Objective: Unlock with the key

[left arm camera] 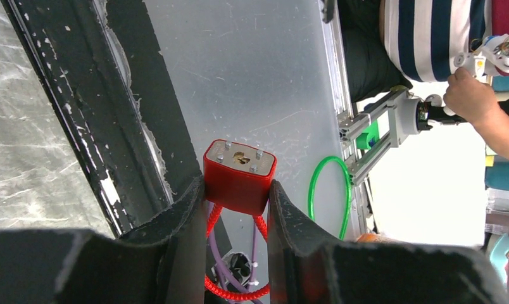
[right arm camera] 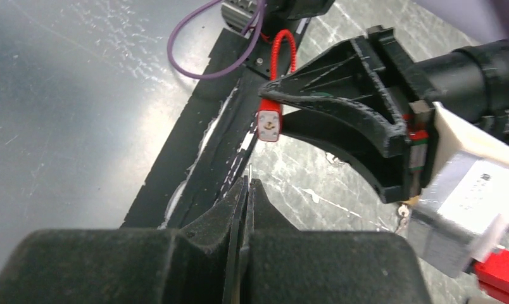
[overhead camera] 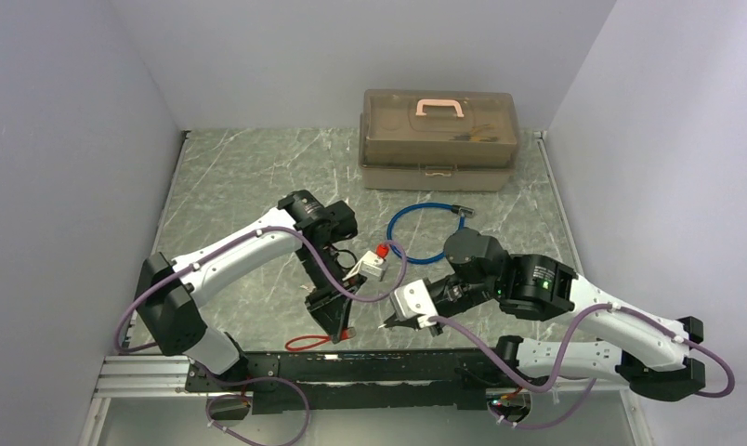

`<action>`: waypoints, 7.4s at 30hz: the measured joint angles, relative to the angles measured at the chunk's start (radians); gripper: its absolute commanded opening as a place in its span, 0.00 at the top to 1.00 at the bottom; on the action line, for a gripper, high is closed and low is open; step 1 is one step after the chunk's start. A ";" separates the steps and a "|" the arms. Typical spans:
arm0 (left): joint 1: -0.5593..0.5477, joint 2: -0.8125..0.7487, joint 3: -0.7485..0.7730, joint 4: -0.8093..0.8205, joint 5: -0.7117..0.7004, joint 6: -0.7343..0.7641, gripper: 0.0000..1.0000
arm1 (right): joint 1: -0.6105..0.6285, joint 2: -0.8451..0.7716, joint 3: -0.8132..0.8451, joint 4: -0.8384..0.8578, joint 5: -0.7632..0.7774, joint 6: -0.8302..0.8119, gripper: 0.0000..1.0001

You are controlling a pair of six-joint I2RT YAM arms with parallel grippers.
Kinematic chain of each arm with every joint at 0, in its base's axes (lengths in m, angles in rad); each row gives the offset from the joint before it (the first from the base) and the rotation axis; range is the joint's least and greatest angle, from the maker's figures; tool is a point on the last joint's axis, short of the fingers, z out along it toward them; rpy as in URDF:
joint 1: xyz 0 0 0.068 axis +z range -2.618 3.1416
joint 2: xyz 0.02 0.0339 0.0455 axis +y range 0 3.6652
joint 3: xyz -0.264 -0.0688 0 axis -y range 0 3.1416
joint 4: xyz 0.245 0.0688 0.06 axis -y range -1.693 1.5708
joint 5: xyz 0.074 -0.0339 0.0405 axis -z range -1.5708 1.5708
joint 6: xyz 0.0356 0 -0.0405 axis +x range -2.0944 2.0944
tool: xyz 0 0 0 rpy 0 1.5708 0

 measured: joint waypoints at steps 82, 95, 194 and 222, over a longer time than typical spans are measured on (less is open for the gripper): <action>0.021 -0.077 0.061 -0.002 -0.063 0.156 1.00 | 0.198 -0.041 -0.204 0.294 0.400 -0.003 1.00; 0.021 -0.077 0.063 -0.002 -0.061 0.157 1.00 | 0.198 0.025 -0.173 0.293 0.371 -0.040 1.00; -0.003 0.015 0.147 -0.025 -0.148 0.011 1.00 | 0.213 0.095 -0.158 0.264 0.414 -0.080 1.00; 0.016 0.024 0.151 0.015 -0.172 -0.006 1.00 | 0.221 0.096 -0.124 0.249 0.412 -0.048 1.00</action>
